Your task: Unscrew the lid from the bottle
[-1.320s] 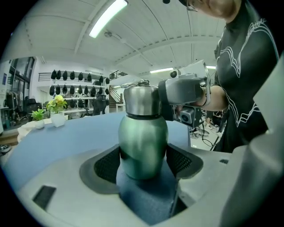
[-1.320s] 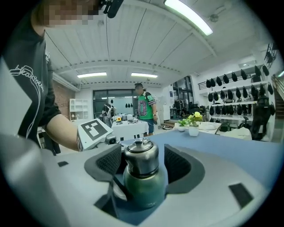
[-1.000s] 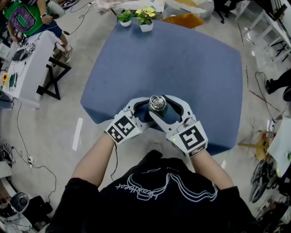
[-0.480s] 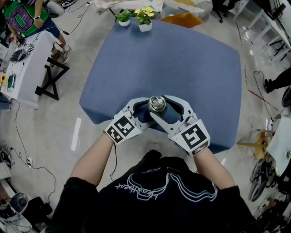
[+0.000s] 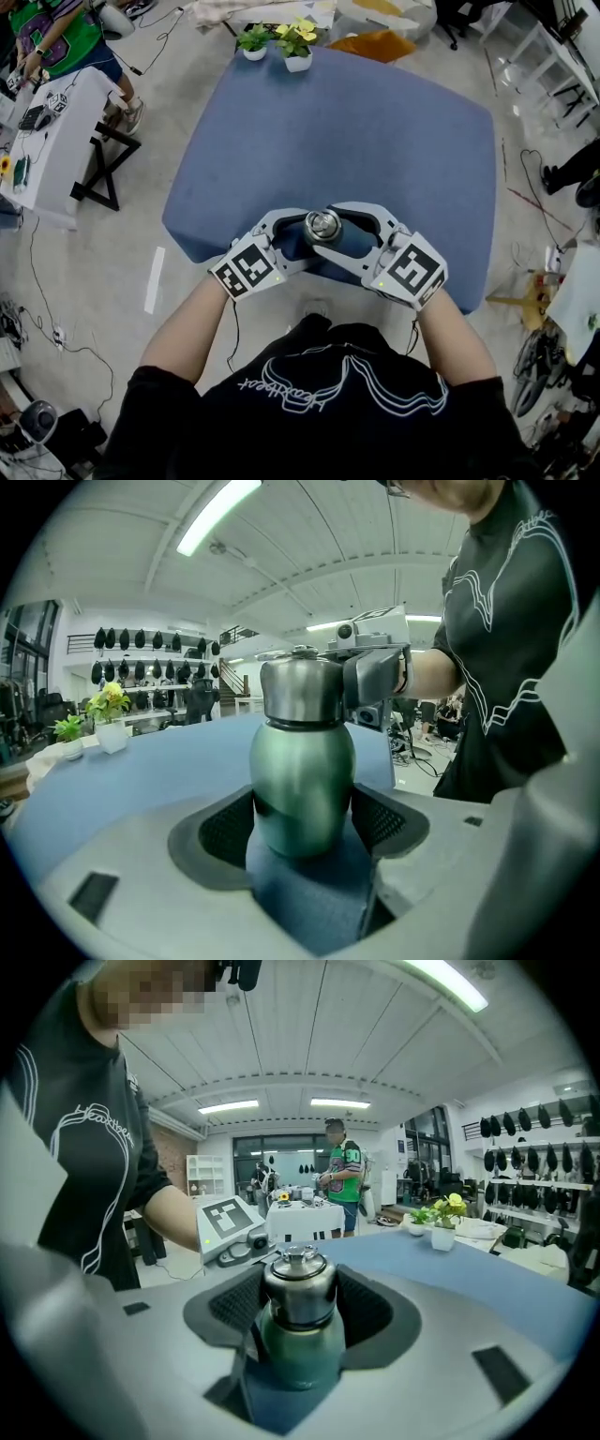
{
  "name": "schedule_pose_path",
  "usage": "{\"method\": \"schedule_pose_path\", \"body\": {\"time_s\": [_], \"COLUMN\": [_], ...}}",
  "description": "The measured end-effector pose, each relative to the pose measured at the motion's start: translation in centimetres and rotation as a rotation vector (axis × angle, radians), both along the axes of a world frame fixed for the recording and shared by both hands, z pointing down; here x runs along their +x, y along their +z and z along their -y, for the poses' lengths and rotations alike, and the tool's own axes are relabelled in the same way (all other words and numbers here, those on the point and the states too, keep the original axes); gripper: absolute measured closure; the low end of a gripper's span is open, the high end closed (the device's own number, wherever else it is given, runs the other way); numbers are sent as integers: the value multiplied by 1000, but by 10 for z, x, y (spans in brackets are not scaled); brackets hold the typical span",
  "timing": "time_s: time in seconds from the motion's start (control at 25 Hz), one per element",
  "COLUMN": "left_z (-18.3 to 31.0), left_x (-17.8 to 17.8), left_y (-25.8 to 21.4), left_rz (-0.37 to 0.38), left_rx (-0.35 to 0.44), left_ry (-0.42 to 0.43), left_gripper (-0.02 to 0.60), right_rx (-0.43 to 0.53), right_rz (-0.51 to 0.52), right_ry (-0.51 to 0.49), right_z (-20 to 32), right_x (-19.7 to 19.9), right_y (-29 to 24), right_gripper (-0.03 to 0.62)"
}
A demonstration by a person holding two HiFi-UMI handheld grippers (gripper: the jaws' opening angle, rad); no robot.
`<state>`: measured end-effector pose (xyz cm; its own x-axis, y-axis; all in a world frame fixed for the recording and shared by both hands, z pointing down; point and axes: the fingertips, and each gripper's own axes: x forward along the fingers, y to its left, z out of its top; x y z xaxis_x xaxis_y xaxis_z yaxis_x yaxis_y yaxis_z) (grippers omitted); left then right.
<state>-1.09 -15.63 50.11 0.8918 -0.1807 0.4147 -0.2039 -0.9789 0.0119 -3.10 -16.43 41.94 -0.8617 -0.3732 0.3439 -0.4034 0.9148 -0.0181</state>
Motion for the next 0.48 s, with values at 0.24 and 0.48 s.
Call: {"method": "schedule_pose_path", "body": {"time_s": [0.24, 0.48], "left_z": [-1, -2], "left_x": [2, 1], "left_y": [1, 0], "left_rz": [18, 34], "left_rx": [-3, -2], "left_ry": [34, 50], "left_gripper": [265, 265], "right_rx": [-30, -48], "right_rz": [-36, -56], "right_ry": [-155, -281], "right_z": [-2, -4], "right_x": [2, -1], "right_y": [0, -1], "right_gripper": [344, 342]}}
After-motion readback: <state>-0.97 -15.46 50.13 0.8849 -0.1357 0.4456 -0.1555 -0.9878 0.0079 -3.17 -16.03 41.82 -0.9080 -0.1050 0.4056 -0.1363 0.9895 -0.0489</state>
